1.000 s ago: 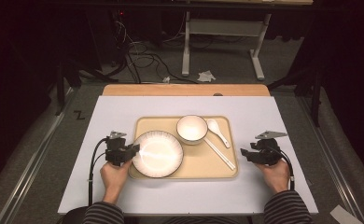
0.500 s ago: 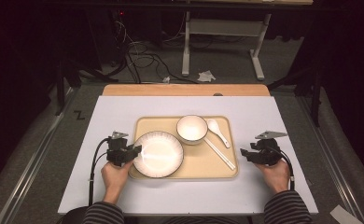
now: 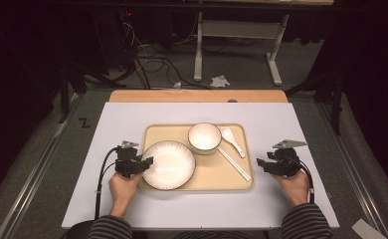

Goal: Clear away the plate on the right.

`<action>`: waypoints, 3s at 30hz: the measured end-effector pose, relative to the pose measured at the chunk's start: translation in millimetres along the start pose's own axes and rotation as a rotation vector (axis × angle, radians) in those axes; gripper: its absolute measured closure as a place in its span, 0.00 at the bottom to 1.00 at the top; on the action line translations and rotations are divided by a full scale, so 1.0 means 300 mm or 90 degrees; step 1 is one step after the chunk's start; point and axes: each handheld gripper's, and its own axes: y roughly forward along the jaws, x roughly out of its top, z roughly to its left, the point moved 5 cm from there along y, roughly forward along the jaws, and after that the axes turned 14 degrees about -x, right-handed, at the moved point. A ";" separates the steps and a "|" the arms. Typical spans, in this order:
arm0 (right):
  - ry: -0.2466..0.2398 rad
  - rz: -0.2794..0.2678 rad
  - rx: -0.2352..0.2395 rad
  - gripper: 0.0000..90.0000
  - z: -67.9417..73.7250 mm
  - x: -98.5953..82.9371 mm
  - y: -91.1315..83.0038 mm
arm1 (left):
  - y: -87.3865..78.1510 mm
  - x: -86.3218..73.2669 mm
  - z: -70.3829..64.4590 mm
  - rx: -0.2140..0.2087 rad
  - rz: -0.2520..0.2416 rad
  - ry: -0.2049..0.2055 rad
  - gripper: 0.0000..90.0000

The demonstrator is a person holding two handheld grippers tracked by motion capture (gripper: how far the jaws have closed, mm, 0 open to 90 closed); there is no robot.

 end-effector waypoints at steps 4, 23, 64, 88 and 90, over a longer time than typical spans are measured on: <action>0.001 0.004 0.002 0.53 -0.001 -0.001 -0.002 | 0.017 0.003 -0.004 0.014 -0.036 -0.023 0.58; -0.001 -0.004 0.002 0.53 -0.001 0.000 -0.006 | -0.006 -0.002 -0.003 0.001 0.013 -0.001 0.47; -0.023 -0.050 0.040 0.56 0.079 0.015 -0.089 | -0.134 -0.054 -0.214 -0.149 0.020 0.022 0.40; -0.066 -0.073 0.086 0.56 0.179 0.012 -0.137 | -0.206 -0.197 -0.347 -0.247 0.091 0.039 0.41; -0.070 -0.075 0.096 0.56 0.195 0.011 -0.143 | -0.208 -0.210 -0.354 -0.254 0.101 0.038 0.41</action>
